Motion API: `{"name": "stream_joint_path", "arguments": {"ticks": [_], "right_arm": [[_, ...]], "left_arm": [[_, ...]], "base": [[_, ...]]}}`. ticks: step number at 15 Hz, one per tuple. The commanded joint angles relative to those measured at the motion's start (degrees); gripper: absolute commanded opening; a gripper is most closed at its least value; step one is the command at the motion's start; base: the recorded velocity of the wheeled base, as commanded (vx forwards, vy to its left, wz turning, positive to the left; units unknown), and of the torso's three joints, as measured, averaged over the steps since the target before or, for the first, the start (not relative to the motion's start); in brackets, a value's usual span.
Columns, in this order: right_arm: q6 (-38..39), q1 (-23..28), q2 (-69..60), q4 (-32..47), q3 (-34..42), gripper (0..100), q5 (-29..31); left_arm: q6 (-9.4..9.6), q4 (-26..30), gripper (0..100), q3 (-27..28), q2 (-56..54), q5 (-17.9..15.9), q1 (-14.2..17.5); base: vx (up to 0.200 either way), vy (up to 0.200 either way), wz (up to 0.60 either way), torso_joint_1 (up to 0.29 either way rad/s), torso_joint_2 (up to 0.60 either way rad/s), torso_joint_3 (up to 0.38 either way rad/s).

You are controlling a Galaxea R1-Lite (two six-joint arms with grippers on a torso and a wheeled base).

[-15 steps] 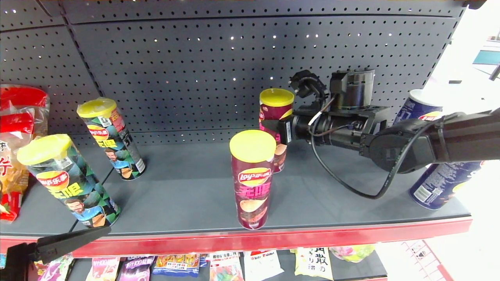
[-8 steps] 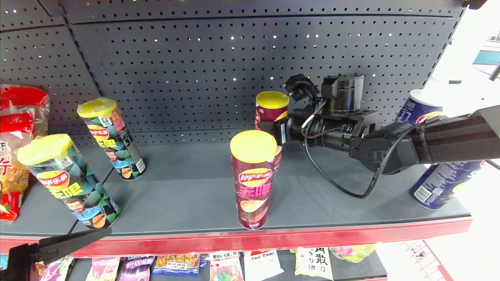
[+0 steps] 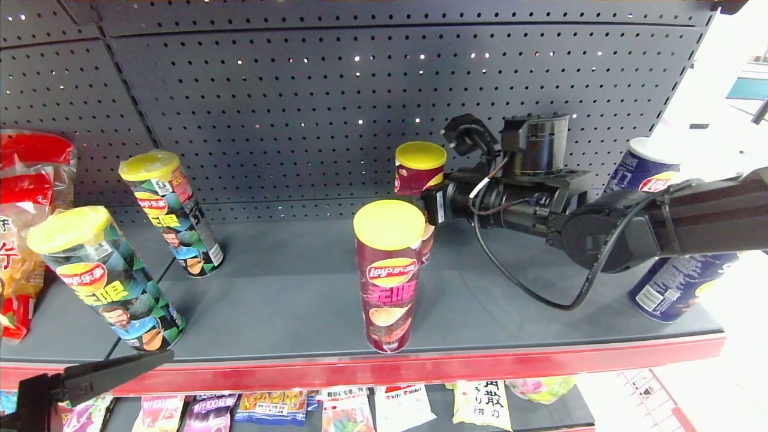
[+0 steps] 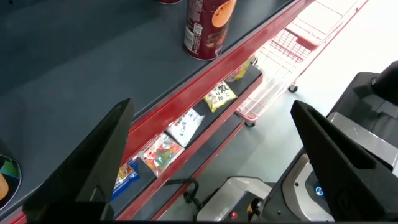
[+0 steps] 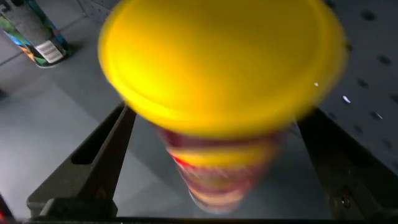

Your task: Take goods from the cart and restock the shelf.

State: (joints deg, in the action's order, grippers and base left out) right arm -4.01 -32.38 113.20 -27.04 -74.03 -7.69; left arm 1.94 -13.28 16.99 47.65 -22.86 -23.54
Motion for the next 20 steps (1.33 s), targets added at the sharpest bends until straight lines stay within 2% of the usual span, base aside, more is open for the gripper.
{"name": "stream_joint_path", "arguments": {"ticks": [1, 9, 10, 12, 16, 19, 20], "right_arm": [[0.5, 0.3, -4.2, 0.0, 3.9, 100, 1.0], [2.4, 1.1, -18.4, 0.0, 22.5, 100, 6.5], [2.5, 0.7, -23.7, 0.0, 28.2, 100, 6.7], [2.4, -0.8, -32.8, -0.1, 36.3, 100, 6.7], [2.0, -1.4, -49.8, 0.1, 48.4, 100, 7.3], [1.9, -0.9, -66.4, 1.1, 59.6, 100, 12.8], [1.8, -0.8, -70.2, 2.2, 61.2, 100, 14.7]], "left_arm": [[0.00, -0.1, 100, 0.4, 1.0, 0.0, 0.0], [0.43, -0.3, 100, 5.9, 8.5, 1.9, 0.0], [2.10, -0.3, 100, 6.7, 11.1, 2.7, 0.0], [3.77, -0.4, 100, 7.2, 14.4, 3.5, -0.1], [4.04, -0.4, 100, 7.9, 19.0, 3.5, -1.7], [4.13, -0.5, 100, 10.4, 25.4, 4.0, -1.9], [4.21, -0.4, 100, 11.3, 27.0, 4.7, -2.1]], "base": [[0.000, 0.000, 0.00, 0.000, 0.00, 0.000], [0.000, 0.000, 0.00, 0.000, 0.00, 0.000], [0.000, 0.000, 0.00, 0.000, 0.00, 0.000], [0.000, 0.000, 0.00, 0.000, 0.00, 0.000], [0.000, 0.000, 0.00, 0.000, 0.00, 0.000], [0.000, 0.000, 0.00, 0.000, 0.00, 0.000], [0.000, 0.000, 0.00, 0.000, 0.00, 0.000]]}}
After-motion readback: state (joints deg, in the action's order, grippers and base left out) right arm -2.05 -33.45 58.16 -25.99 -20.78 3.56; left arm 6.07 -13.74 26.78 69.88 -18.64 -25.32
